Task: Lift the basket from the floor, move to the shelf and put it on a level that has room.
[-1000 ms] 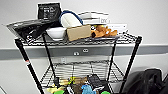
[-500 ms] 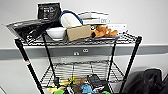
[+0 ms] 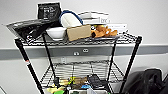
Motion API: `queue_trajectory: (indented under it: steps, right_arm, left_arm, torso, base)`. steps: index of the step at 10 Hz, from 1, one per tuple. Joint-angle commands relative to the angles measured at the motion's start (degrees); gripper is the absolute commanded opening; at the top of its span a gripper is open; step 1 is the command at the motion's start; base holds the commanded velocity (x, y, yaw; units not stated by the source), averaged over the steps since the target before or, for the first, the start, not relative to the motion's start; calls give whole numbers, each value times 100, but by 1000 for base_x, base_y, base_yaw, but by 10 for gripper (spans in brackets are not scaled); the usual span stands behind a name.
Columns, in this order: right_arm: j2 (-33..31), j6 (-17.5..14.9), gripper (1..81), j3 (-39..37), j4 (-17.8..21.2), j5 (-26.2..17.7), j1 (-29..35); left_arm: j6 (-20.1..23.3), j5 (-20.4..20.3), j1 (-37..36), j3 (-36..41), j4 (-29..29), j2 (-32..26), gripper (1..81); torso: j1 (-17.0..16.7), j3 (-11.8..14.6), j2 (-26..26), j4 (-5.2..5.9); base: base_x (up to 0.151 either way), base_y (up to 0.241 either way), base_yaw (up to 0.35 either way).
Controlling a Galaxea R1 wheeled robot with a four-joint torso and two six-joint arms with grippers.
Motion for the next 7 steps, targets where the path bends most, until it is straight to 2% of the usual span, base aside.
queue_trajectory:
  steps: [1, 7]
  right_arm:
    - [-264, -14, 10, 785, 333, -131, 1100]
    - [-703, -14, 10, 1401, 861, -210, 1856]
  left_arm:
    - [-38, 51, -950, 737, 152, -283, 10]
    - [-477, 122, -1705, 1334, 99, -749, 10]
  torso:
    - [0, 0, 0, 0]
    - [0, 0, 0, 0]
  base:
    - [0, 0, 0]
    - [0, 0, 0]
